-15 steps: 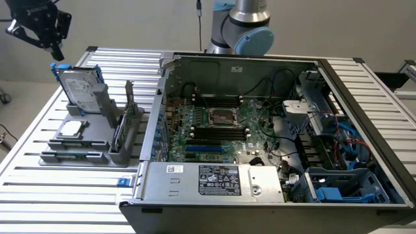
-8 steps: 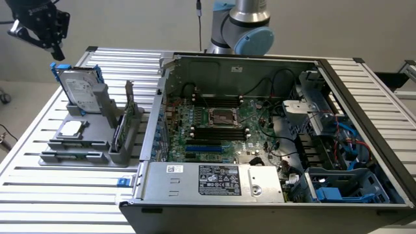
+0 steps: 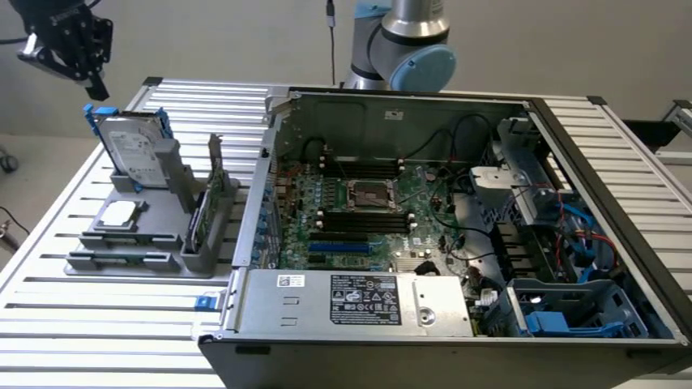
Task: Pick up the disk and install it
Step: 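Pick up the disk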
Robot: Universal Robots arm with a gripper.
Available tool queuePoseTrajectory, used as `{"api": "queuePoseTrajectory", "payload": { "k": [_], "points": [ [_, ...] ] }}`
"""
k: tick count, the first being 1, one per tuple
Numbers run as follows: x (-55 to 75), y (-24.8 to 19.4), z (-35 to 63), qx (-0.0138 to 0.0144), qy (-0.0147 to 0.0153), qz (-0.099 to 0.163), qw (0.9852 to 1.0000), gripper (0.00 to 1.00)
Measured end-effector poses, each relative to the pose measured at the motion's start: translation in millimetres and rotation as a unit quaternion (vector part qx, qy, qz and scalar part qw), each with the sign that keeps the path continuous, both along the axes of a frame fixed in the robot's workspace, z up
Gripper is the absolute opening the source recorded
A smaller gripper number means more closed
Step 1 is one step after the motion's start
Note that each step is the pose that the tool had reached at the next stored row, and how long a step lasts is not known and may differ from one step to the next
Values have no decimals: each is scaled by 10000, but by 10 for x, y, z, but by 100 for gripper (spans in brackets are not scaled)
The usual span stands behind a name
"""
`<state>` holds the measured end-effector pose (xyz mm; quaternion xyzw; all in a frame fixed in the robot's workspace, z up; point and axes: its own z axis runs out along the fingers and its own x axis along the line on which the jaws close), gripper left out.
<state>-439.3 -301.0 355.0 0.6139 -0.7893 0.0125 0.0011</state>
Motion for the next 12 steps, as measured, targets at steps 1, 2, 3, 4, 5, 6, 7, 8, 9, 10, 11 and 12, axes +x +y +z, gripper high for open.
{"api": "queuePoseTrajectory", "payload": {
  "k": [1, 2, 3, 4, 5, 6, 7, 8, 9, 10, 11, 12],
  "points": [
    [0, 0, 0, 5, 1, 74, 10000, 11],
    [0, 0, -1, 10, 1, 144, 9999, 11],
    [0, 0, -1, 16, 1, 210, 9998, 11],
    [0, 0, -1, 23, 2, 283, 9996, 11],
    [0, 0, -1, 31, 3, 344, 9994, 11],
    [0, 0, -1, 41, 5, 402, 9992, 11],
    [0, 0, -1, 53, 7, 455, 9990, 11],
    [0, 0, -2, 66, 9, 509, 9987, 11],
    [0, 0, -2, 78, 12, 562, 9984, 11],
    [0, 0, -2, 91, 17, 609, 9981, 11],
    [0, 0, -2, 103, 24, 651, 9978, 11],
    [0, 0, -2, 113, 34, 688, 9976, 11]
  ]
}}
